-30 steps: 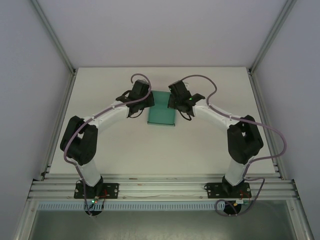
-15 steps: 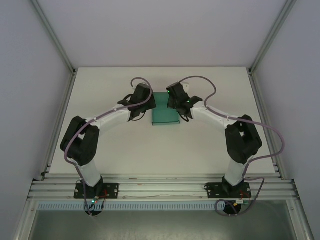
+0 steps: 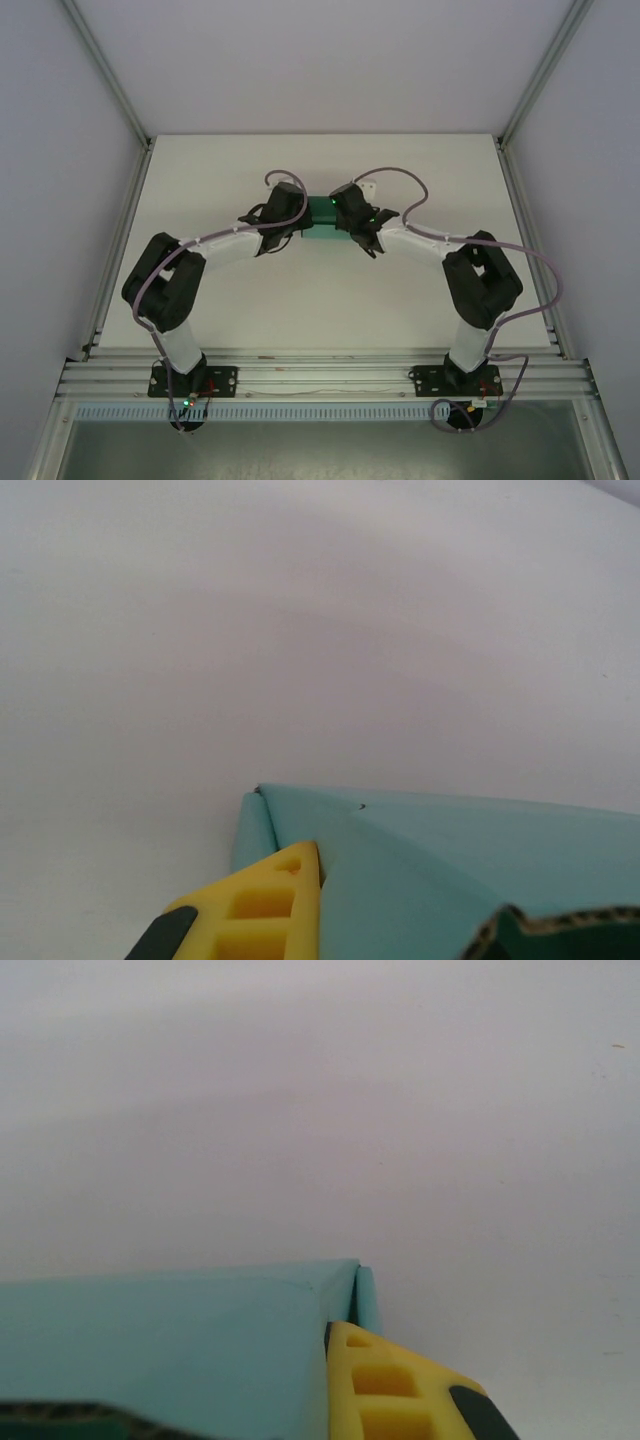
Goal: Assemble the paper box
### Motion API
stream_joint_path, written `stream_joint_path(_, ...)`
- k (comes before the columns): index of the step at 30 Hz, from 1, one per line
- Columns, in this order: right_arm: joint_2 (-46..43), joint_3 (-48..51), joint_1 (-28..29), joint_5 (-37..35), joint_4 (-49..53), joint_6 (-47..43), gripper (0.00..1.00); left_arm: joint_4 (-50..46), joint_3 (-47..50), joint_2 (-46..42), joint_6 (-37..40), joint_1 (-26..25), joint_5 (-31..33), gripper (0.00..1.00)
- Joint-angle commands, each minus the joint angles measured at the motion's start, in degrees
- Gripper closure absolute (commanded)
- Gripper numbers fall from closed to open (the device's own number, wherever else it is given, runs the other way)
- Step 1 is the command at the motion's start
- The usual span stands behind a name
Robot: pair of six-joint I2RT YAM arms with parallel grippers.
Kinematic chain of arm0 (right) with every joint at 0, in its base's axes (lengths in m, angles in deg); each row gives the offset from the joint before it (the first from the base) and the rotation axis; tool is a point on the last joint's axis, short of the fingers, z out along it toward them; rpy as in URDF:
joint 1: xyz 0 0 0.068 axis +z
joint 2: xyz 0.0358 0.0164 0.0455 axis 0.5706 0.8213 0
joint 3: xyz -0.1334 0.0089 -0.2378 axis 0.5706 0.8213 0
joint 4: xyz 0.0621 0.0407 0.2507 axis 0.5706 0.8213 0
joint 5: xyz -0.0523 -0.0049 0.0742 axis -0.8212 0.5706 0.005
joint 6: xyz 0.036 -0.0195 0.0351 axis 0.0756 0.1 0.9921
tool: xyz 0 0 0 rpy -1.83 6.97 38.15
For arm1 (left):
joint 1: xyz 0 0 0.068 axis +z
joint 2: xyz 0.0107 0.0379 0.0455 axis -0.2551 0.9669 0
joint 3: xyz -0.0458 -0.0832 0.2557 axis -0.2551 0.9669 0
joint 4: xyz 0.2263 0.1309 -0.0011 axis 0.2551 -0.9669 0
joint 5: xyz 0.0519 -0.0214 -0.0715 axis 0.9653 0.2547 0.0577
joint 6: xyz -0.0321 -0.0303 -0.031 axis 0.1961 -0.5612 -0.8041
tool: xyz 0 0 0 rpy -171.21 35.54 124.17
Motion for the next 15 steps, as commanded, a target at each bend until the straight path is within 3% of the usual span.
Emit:
stream_joint_path(1, -1.92, 1.68, 1.07, -0.87, -2.85, -1.54, 1.00, 1.72, 3.19, 0.66, 2.24, -1.52, -6.17, 1.00)
stream_joint_path(5, -3.30, 4.20, 1.30, -1.26, -4.47, -1.79, 1.00, 4.18, 5.85, -1.34, 2.22, -1.92, -6.93, 1.00)
stream_joint_path(9, -4.39, 6.56, 1.67, -1.99, -6.95, -2.62, 1.00, 3.56, 6.13, -3.33, 3.84, -2.00, -8.09, 0.92)
stream_joint_path(15, -5.37, 9.57, 1.99, -3.34, -9.30, -3.89, 1.00, 1.13, 6.35, -6.87, 4.41, -2.01, -8.19, 0.71)
